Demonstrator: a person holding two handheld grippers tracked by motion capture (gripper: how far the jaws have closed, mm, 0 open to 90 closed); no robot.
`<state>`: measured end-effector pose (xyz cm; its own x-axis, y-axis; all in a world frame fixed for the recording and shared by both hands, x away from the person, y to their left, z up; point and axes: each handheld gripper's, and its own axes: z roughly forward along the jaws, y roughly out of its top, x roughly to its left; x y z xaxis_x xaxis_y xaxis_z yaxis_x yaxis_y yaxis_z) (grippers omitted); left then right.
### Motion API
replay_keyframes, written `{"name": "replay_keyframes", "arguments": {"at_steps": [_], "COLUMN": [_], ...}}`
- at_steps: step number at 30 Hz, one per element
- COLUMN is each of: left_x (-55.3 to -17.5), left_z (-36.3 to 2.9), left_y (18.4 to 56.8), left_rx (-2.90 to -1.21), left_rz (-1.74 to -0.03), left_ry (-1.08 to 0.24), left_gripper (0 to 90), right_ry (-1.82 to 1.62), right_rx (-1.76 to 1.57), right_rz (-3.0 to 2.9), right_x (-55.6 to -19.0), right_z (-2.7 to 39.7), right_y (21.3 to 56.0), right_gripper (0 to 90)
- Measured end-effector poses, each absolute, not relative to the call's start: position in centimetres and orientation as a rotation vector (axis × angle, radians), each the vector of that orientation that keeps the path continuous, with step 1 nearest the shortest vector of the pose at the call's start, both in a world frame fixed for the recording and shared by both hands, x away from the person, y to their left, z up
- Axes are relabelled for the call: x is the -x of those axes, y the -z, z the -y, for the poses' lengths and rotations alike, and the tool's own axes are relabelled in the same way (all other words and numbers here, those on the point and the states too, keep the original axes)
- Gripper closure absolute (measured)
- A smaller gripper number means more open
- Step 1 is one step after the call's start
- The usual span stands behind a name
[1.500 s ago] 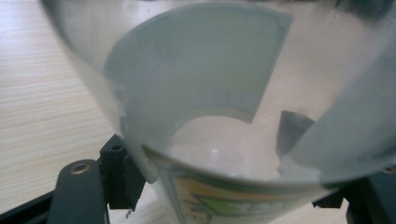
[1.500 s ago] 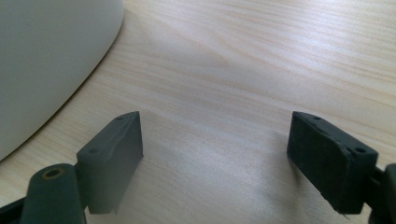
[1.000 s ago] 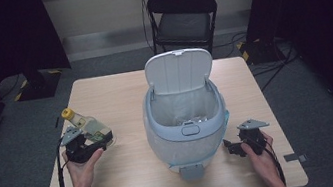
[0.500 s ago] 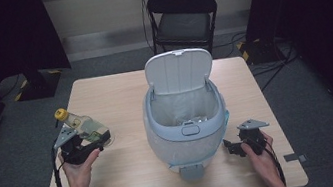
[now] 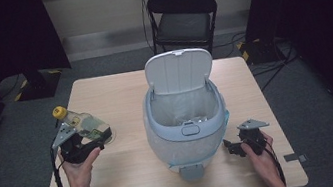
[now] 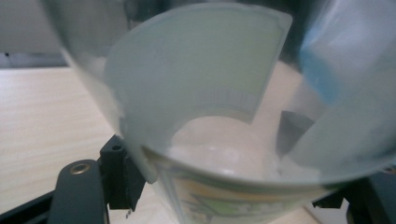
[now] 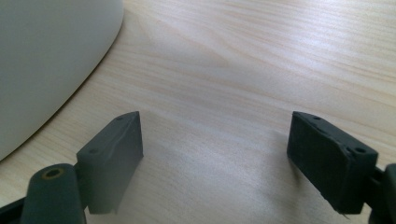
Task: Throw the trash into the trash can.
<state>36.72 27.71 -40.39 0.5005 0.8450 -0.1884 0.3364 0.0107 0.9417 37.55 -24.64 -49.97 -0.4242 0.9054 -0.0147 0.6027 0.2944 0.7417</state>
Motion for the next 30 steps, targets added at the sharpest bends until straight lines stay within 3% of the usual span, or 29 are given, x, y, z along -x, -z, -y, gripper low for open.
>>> {"name": "replay_keyframes", "arguments": {"at_steps": [17,30], "left_x": [-35.3,-35.7], "left_z": [-27.0,-25.8], "left_y": [35.3,31.8], "left_rx": [-1.519,-1.469], "left_rz": [-0.903,-0.815], "left_ry": [-0.677,-0.652], "left_gripper": [27.9,27.9], "right_ry": [-0.936,-0.936], "right_rx": [-1.347,-1.347], "right_rz": [-2.134,-2.134], "right_x": [-37.5,-37.6], "right_z": [24.6,24.6], "right_y": [50.0,50.0], "right_gripper": [17.3,17.2]}}
